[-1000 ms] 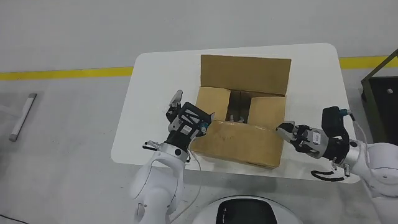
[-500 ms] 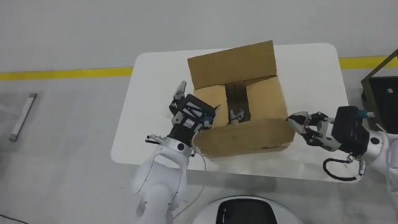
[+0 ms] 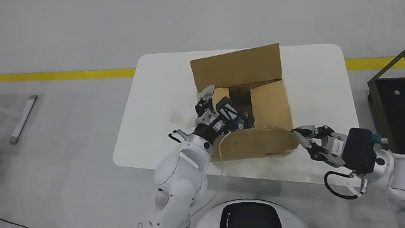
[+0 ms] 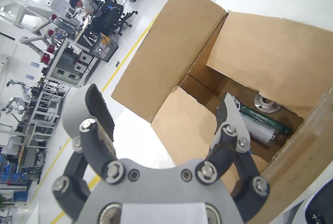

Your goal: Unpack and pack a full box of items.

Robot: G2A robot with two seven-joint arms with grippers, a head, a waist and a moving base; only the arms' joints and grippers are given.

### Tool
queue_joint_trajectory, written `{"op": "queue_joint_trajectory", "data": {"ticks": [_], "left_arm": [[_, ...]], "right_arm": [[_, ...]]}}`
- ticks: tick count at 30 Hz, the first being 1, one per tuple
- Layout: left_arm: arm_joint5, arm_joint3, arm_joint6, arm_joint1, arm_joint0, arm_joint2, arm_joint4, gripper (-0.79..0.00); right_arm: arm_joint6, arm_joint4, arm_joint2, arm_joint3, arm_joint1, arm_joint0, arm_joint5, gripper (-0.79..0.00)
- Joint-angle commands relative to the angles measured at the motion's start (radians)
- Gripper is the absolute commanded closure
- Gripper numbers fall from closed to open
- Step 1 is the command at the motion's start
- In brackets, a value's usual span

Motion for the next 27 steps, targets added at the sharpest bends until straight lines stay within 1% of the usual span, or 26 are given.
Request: {"op": "queue_joint_trajectory", "data": {"ticks": [1, 3, 4, 6, 7, 8, 14, 17, 18, 19, 20, 21, 22, 25, 27], "left_arm": [[-0.024, 0.002, -0.008, 0.001, -0.001, 0.009, 0.007, -0.785], [-0.055, 0.0, -0.017, 0.003, 0.001, 0.015, 0.009, -0.785], [-0.073, -0.003, -0.022, 0.004, 0.003, 0.019, 0.008, -0.785], [-0.089, -0.014, -0.03, 0.005, 0.006, 0.018, -0.003, -0.785], [-0.091, -0.019, -0.033, 0.005, 0.008, 0.017, -0.01, -0.785], [-0.089, -0.025, -0.036, 0.005, 0.007, 0.015, -0.017, -0.785], [-0.053, -0.048, -0.026, 0.004, -0.014, 0.007, -0.033, -0.785], [-0.03, -0.053, -0.02, 0.005, -0.025, -0.003, -0.028, -0.785], [-0.025, -0.055, -0.014, 0.005, -0.025, -0.005, -0.031, -0.785], [-0.022, -0.057, -0.012, 0.006, -0.025, -0.009, -0.032, -0.785], [-0.023, -0.06, -0.011, 0.006, -0.023, -0.011, -0.032, -0.785], [-0.023, -0.06, -0.02, 0.007, -0.018, -0.015, -0.04, -0.785], [-0.018, -0.063, -0.028, 0.006, -0.011, -0.019, -0.064, -0.785], [-0.016, -0.082, -0.045, 0.007, -0.005, -0.033, -0.091, -0.785], [-0.011, -0.091, -0.047, 0.008, 0.001, -0.042, -0.096, -0.785]], "right_arm": [[-0.017, -0.014, -0.005, 0.001, 0.0, -0.003, 0.003, 0.0], [-0.031, -0.019, -0.01, 0.003, 0.0, -0.004, 0.004, 0.0], [-0.035, -0.022, -0.013, 0.005, 0.001, -0.004, 0.005, -0.058], [-0.045, -0.023, -0.016, 0.012, 0.001, -0.005, 0.004, -0.111], [-0.051, -0.018, -0.017, 0.018, 0.002, -0.006, 0.005, -0.043], [-0.057, -0.012, -0.015, 0.023, 0.002, -0.006, 0.007, 0.0], [-0.055, 0.003, -0.011, 0.045, 0.006, -0.002, 0.012, 0.0], [-0.067, 0.059, -0.02, 0.061, 0.005, -0.004, 0.026, 0.0], [-0.065, 0.076, -0.017, 0.07, 0.006, -0.006, 0.029, -0.022], [-0.054, 0.091, -0.011, 0.085, 0.006, -0.011, 0.04, -0.154], [-0.044, 0.113, -0.008, 0.097, 0.007, -0.016, 0.048, -0.172], [-0.04, 0.149, -0.006, 0.111, 0.008, -0.02, 0.049, -0.228], [-0.023, 0.182, -0.007, 0.128, 0.009, -0.025, 0.039, -0.348], [0.069, 0.228, 0.005, 0.155, 0.018, -0.022, 0.032, -0.348], [0.115, 0.253, 0.01, 0.16, 0.022, -0.019, 0.045, -0.332]]}}
